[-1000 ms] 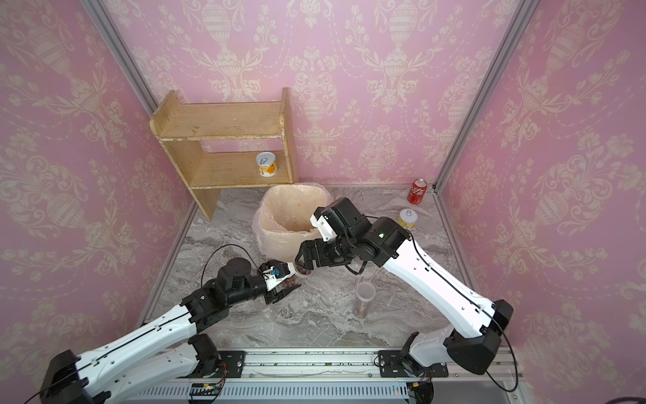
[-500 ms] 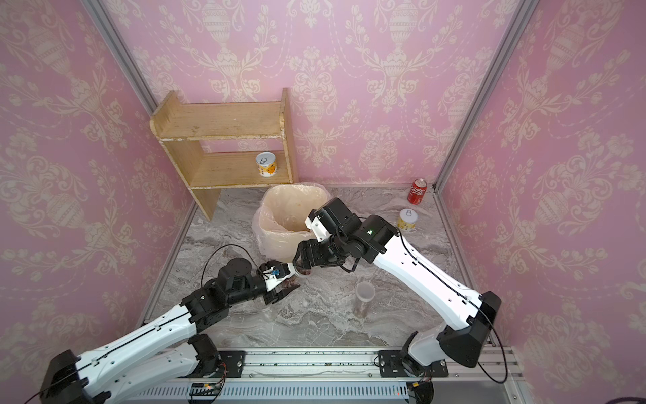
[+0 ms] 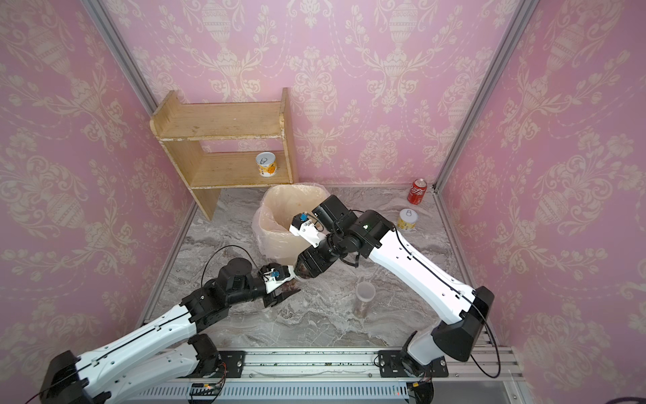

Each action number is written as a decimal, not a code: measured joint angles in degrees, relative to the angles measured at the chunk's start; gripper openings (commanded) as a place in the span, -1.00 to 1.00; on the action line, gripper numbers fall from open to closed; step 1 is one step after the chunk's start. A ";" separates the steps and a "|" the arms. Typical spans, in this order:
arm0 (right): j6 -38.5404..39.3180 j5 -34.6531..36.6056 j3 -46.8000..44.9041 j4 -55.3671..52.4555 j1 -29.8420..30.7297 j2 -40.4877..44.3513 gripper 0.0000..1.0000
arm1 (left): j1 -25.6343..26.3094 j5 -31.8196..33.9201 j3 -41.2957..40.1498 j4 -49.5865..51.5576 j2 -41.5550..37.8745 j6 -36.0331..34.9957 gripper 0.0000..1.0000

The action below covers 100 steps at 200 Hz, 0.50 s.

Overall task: Empty the moldy dried flower tea in the jars
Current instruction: Unscrew the lid from the jar.

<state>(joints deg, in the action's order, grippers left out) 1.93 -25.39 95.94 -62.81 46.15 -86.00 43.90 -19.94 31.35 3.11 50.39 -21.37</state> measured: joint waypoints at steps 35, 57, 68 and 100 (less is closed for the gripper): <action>21.09 -0.28 0.13 -1.68 0.90 1.01 0.14 | 0.04 -3.93 0.00 -0.26 0.39 0.61 -0.47; 31.47 1.97 1.77 -3.54 2.64 1.07 0.15 | 0.04 -5.73 0.00 -0.79 0.39 0.92 -0.46; 35.74 4.31 2.58 -4.33 4.13 1.07 0.15 | 0.07 -6.40 0.00 -1.01 0.37 0.85 -0.46; 43.76 9.40 3.52 -5.97 7.21 1.07 0.12 | 0.15 -7.21 0.00 -0.76 0.39 -0.22 -0.45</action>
<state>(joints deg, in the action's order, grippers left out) 45.69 -15.99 99.46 -68.77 53.36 -84.93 44.05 -27.16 31.35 2.35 50.78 -21.58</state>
